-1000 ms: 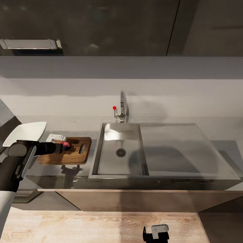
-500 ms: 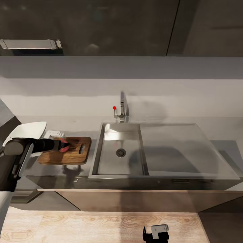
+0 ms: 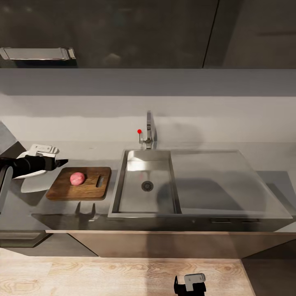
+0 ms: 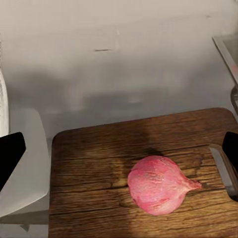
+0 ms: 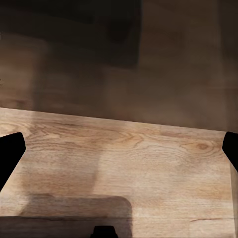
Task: In the kitchen, take the Vidalia onion out of the sink, dice it on the chopping board with the paring knife, put the diced onion into the bowl on the countertop, then place both the paring knife and the chopping board into the sink.
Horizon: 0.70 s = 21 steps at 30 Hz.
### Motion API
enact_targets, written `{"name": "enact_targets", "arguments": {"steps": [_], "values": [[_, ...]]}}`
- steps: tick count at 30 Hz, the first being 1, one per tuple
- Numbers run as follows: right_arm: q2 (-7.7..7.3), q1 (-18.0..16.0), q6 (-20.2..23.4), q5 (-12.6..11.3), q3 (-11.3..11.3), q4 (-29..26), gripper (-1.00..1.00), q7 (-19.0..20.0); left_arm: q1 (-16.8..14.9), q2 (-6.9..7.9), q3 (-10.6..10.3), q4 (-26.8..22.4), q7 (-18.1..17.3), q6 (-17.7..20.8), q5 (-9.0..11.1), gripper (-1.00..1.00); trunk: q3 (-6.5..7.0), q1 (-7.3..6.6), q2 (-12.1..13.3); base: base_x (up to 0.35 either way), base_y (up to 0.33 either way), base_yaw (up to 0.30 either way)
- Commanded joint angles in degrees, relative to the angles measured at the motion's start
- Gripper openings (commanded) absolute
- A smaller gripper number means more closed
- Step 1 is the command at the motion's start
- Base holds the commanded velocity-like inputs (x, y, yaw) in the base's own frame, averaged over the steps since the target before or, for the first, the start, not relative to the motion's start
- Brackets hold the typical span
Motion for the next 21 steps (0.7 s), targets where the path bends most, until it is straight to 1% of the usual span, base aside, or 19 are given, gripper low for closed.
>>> {"name": "enact_targets", "arguments": {"steps": [1,4,7,21], "values": [[0.01,-0.05,-0.12,-0.25,0.47,0.07,1.00,-0.30,-0.04,0.02,-0.02,-0.04,-0.25,0.32,-0.08,1.00,-0.10,0.03,-0.11,-0.005,0.000,0.000],[0.00,-0.05,-0.12,-0.25,0.47,0.07,1.00,-0.30,-0.06,0.01,-0.13,-0.01,-0.25,0.32,-0.08,1.00,-0.10,0.03,-0.11,-0.072,0.000,0.000],[0.00,-0.05,-0.12,-0.25,0.47,0.07,1.00,-0.30,-0.05,-0.07,-0.19,0.01,-0.25,0.28,-0.08,1.00,-0.10,0.03,-0.11,-0.223,0.000,0.000],[0.00,-0.05,-0.12,-0.25,0.47,0.07,1.00,-0.30,-0.06,-0.37,-0.34,0.02,-0.25,0.22,-0.06,1.00,-0.10,0.03,-0.11,-0.314,0.000,0.000]]}}
